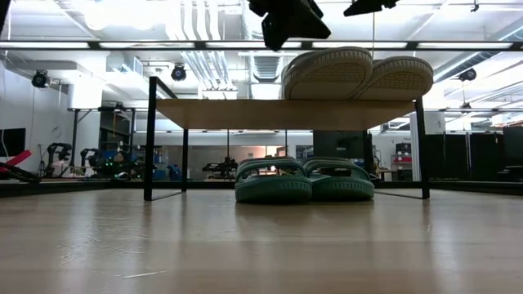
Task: Pick and place slides into the shelf
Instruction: Put the left green slides on the shelf
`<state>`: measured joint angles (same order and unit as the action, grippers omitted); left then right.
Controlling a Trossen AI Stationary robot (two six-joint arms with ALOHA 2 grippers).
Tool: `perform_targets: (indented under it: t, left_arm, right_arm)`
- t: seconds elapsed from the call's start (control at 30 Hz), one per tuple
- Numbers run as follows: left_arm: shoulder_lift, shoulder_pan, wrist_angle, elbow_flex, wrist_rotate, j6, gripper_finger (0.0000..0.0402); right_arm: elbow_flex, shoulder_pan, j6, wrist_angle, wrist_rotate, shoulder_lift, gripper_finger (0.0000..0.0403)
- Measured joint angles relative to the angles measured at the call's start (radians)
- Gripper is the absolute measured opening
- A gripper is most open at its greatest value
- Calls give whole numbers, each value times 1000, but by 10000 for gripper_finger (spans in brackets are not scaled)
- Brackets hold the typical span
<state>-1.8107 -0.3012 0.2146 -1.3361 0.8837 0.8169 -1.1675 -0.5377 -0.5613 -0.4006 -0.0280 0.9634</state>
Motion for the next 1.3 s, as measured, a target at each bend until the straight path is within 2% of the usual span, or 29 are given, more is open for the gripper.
perform_targets:
  t: [0.23,0.37,0.43,0.57,0.63,1.0,1.13,1.3]
  left_arm:
    - [70,-6,-44,4,11,-46,196]
    - [151,-7,-55,28,-10,-179,196]
    - [209,-6,-74,44,-101,-279,196]
    - [347,1,-68,101,-356,-437,196]
    - [405,7,-69,141,-380,-491,196]
    - [659,12,-42,352,-368,-523,196]
    - [732,12,-31,394,-368,-523,196]
    - [796,12,-41,447,-355,-523,196]
  right_arm:
    - [0,0,40,-4,8,-10,219]
    - [0,0,145,-6,143,-42,219]
    - [0,3,222,-6,223,-66,219]
    - [15,8,363,0,334,-130,219]
    - [42,27,400,11,357,-173,219]
    - [357,230,462,323,345,-523,219]
    - [422,261,472,321,254,-600,219]
    - [462,266,475,307,257,-628,219]
